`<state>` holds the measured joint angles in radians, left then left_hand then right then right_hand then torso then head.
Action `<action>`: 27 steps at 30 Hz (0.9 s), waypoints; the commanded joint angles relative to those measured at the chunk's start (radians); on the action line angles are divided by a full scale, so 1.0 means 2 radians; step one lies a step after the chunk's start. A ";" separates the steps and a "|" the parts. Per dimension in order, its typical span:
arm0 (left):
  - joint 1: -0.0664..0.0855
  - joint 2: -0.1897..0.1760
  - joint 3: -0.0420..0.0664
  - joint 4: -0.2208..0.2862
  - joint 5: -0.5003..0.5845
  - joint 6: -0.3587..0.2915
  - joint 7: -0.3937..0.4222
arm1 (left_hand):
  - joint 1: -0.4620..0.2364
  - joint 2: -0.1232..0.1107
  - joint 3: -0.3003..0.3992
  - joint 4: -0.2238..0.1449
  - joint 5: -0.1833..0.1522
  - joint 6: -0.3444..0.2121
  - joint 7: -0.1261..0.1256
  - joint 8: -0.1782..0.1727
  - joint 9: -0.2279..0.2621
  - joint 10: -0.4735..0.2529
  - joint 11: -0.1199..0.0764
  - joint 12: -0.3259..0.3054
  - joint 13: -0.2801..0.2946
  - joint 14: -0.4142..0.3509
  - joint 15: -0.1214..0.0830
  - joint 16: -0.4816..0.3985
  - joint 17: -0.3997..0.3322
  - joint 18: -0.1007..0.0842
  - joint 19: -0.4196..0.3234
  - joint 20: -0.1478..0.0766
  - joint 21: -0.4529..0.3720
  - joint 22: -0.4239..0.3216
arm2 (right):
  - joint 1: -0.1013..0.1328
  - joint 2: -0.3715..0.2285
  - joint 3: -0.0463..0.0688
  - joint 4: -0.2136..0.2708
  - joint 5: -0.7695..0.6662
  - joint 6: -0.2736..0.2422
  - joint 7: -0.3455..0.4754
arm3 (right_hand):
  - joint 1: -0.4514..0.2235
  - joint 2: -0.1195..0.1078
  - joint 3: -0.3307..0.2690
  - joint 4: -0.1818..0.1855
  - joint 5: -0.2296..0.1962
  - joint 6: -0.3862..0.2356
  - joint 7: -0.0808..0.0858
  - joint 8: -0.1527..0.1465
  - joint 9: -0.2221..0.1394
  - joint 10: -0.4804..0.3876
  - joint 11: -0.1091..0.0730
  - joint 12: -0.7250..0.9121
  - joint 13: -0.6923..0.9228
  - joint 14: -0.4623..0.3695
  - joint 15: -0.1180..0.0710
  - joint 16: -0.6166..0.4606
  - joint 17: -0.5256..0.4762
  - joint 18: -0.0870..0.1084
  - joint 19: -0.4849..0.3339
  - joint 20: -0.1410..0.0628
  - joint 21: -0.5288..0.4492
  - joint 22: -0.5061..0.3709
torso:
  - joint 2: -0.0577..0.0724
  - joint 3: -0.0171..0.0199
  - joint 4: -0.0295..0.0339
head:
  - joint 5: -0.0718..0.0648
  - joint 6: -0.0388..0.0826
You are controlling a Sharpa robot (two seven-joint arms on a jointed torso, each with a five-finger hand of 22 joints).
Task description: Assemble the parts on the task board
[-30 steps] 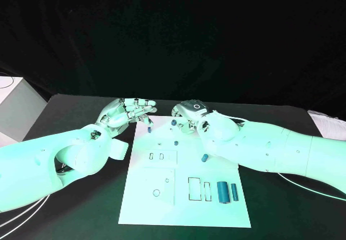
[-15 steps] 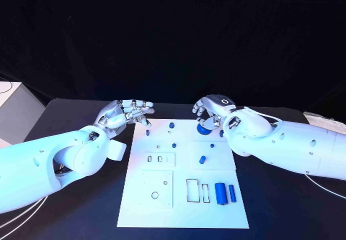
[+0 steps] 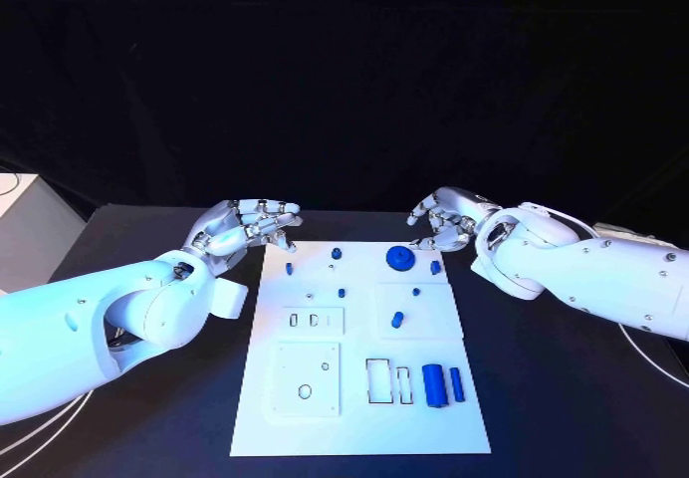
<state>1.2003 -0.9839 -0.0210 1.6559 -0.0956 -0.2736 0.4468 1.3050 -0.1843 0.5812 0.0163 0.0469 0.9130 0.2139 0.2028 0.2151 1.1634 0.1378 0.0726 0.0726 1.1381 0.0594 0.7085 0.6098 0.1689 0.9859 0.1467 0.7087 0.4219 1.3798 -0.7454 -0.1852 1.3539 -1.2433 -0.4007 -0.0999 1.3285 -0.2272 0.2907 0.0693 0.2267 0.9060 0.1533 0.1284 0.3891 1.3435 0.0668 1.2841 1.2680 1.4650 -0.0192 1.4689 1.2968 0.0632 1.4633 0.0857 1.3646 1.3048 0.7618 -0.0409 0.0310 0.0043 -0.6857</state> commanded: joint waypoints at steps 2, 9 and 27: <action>0.000 0.003 0.000 0.000 0.001 0.013 0.004 | -0.001 0.003 0.002 -0.001 0.002 -0.002 -0.001 -0.002 0.001 -0.003 0.000 -0.003 0.000 -0.003 -0.001 0.003 0.001 0.005 -0.003 0.000 0.002 0.000 | -0.004 0.011 0.000 -0.013 0.013 0.051 0.009 | 0.009 0.005 -0.023 0.012 0.002 -0.009 0.003 0.005 0.000 0.026 0.003 0.045 0.047 0.033 0.006 0.015 0.037 -0.008 0.014 0.004 0.018 0.029 | 0.001 -0.0003 0.0023 | -0.001 -0.001; 0.000 0.004 0.000 0.000 0.001 0.013 0.004 | -0.001 0.003 0.002 -0.001 0.002 -0.002 -0.001 -0.002 0.001 -0.003 0.000 -0.003 0.000 -0.003 -0.001 0.003 0.001 0.005 -0.003 0.000 0.002 0.000 | -0.012 0.029 -0.001 -0.032 0.001 0.058 -0.003 | 0.020 0.012 -0.039 0.025 0.004 -0.011 0.005 0.011 0.000 0.052 0.006 0.080 0.084 0.040 0.009 0.030 0.076 -0.014 0.025 0.007 0.043 0.060 | 0.003 0.0000 0.0044 | -0.004 -0.001; 0.000 0.002 0.000 0.000 0.001 0.013 0.001 | -0.001 0.003 0.002 -0.001 0.002 -0.002 -0.001 -0.002 0.001 -0.003 0.000 -0.003 0.000 -0.003 -0.001 0.003 0.001 0.005 -0.003 0.000 0.002 0.000 | -0.022 0.043 -0.001 -0.050 -0.031 0.059 -0.024 | 0.026 0.016 -0.039 0.035 0.018 -0.002 0.004 0.020 0.001 0.070 0.005 0.102 0.106 0.044 0.010 0.038 0.097 -0.020 0.033 0.008 0.063 0.085 | 0.003 0.0002 0.0042 | -0.004 -0.006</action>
<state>1.2001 -0.9808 -0.0212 1.6545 -0.0956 -0.2650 0.4453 1.3050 -0.1843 0.5811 0.0164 0.0469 0.9130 0.2139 0.2028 0.2149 1.1634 0.1378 0.0726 0.0726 1.1380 0.0594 0.7085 0.6098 0.1689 0.9860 0.1467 0.7085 0.4216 1.3362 -0.6597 -0.1873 1.2540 -1.2739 -0.2993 -0.1346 1.3691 -0.1951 0.2136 0.1349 0.2578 0.8941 0.1635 0.1623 0.3888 1.4635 0.0784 1.4834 1.3080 1.4650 -0.0051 1.5396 1.3083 0.0355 1.4662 0.0971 1.4874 1.3079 0.7678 -0.0408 0.0381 -0.0022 -0.6970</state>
